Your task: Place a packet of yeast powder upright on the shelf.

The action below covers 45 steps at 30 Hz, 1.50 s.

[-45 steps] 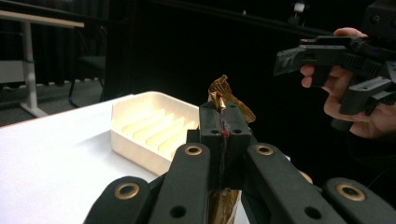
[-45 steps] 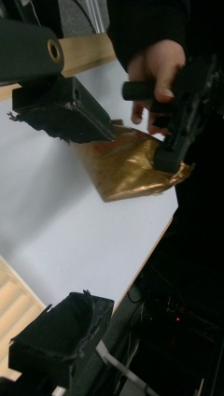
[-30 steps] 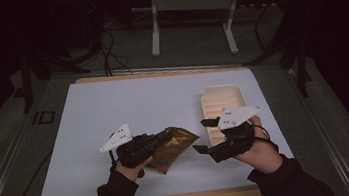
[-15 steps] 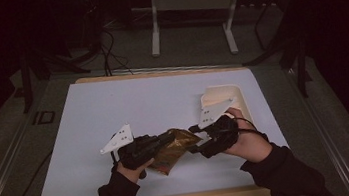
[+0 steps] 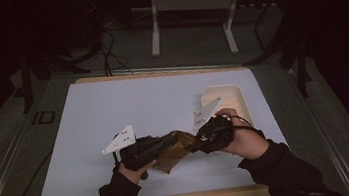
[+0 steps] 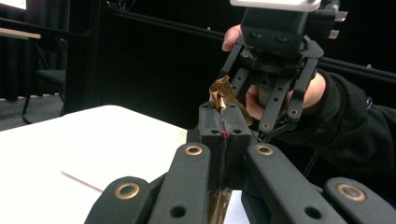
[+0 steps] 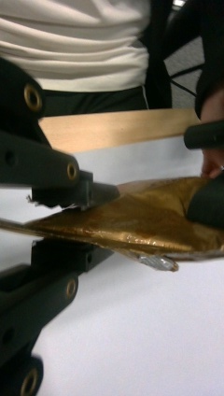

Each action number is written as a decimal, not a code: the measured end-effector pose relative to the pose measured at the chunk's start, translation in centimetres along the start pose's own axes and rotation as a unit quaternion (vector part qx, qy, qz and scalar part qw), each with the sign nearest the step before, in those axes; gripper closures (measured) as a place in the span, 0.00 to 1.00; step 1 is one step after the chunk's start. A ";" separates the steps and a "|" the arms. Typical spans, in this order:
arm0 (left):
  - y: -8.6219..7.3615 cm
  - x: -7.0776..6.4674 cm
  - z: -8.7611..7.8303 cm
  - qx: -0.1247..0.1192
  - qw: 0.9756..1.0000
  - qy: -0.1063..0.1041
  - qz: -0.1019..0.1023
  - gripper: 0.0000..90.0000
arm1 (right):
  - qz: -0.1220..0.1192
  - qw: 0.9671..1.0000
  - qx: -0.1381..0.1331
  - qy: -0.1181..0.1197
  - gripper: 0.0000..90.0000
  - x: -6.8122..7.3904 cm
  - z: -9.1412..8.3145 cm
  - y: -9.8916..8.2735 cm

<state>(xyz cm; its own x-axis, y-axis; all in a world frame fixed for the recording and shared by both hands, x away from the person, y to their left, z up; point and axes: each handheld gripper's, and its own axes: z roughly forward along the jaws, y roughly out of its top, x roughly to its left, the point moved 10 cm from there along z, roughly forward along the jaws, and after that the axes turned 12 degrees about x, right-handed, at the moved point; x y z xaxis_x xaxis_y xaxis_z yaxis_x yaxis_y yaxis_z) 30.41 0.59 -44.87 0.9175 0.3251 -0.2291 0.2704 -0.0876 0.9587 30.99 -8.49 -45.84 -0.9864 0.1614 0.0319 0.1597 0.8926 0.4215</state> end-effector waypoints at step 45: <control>-8.5 1.2 -3.9 0.233 0.970 0.050 0.042 0.17 | -0.049 0.991 -0.011 -0.123 0.91 -7.2 -9.5 -3.1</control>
<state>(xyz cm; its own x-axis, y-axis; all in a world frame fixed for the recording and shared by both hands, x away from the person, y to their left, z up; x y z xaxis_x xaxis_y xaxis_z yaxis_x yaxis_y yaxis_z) 28.05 5.35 -52.61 0.9151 0.3868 -0.1136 0.3204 -0.5269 0.7872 37.23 -16.40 -38.77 -0.9575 0.1741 -0.2302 0.0600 0.9003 0.4312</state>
